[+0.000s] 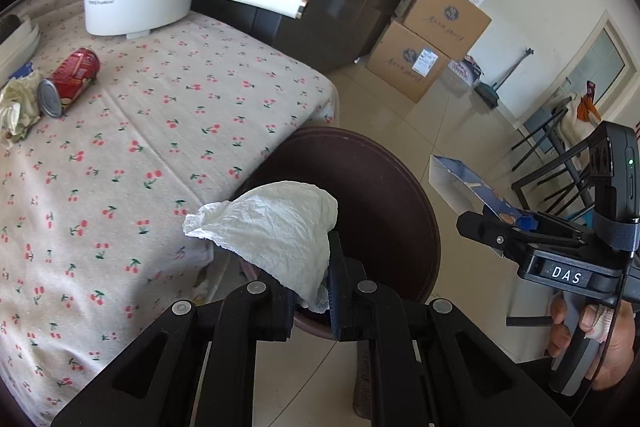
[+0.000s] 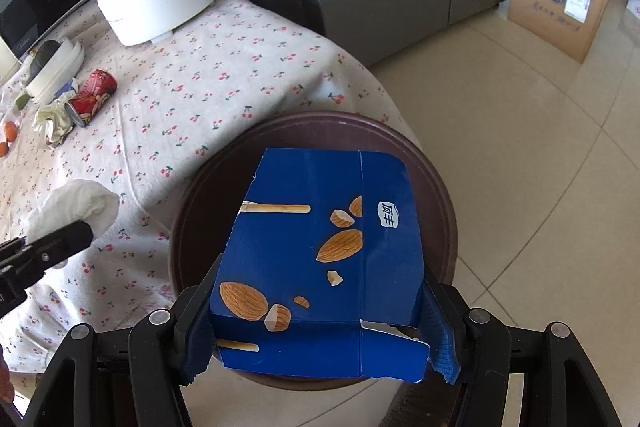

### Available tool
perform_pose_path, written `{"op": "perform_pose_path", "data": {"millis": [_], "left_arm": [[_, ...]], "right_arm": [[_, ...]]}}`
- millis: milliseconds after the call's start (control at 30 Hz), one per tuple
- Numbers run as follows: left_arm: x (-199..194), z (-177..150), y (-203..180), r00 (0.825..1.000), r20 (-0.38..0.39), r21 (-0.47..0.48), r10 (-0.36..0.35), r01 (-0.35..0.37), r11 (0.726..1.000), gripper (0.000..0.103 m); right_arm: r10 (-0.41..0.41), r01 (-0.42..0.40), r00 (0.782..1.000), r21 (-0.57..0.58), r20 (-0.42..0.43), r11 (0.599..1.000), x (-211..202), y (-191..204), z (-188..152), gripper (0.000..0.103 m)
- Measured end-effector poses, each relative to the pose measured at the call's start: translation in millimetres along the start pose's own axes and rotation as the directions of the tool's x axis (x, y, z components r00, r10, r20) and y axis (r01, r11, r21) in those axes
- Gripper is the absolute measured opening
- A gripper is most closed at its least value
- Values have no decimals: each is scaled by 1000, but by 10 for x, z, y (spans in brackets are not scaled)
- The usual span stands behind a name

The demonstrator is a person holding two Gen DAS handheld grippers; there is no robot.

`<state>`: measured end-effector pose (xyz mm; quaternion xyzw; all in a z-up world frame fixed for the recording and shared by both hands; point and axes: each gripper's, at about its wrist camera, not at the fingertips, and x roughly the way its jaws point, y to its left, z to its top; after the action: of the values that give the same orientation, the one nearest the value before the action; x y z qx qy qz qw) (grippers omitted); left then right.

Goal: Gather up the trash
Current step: 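Carry the tissue and blue box over the bin and open both tools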

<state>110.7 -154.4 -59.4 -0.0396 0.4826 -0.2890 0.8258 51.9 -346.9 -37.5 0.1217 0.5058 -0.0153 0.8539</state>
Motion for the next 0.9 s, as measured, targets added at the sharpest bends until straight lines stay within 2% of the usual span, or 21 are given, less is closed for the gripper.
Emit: {"op": "perform_pose_path", "data": {"millis": [67,100,167,200,233,300,400,433,500,700,900], "left_arm": [[129,-7,-67,1000,-23,15,-1,1,1000,15],[191,-13,-83,999,-37,17,2,-1,1000,18],[287,-22,-91,998,-60,10,2,-1,1000,48],[308,-22,-82,998,-61,0,8,-8,1000,69],[321,-21,-75,998,-60,-7,16,-16,1000,78],[336,-19,-67,998,-67,-9,19,-20,1000,83],[339,-27,-53,996,-76,10,48,-47,999,100],[333,-32,-40,995,-76,14,57,-56,998,103],[300,-40,-12,994,-62,17,93,-92,996,103],[56,-32,132,991,-19,-1,136,-136,991,103],[-116,-50,320,986,-22,-27,168,-168,985,103]], "right_arm": [[-5,5,1000,11,-5,1000,8,-60,-5,72],[-7,7,1000,16,-8,1000,14,-83,-4,72],[-10,10,1000,23,-13,1000,24,-126,-6,72],[-13,13,1000,25,-15,1000,28,-145,-8,72],[-15,15,1000,26,-17,1000,33,-152,-8,72],[-17,18,1000,28,-21,999,47,-179,-8,72],[-20,21,999,30,-26,999,61,-207,-7,72],[-22,23,999,30,-27,999,64,-211,-6,72],[-23,24,999,33,-29,999,70,-213,-5,72],[-18,19,999,35,-39,999,105,-180,-4,73],[-28,30,998,26,-51,999,176,-115,9,73]]}}
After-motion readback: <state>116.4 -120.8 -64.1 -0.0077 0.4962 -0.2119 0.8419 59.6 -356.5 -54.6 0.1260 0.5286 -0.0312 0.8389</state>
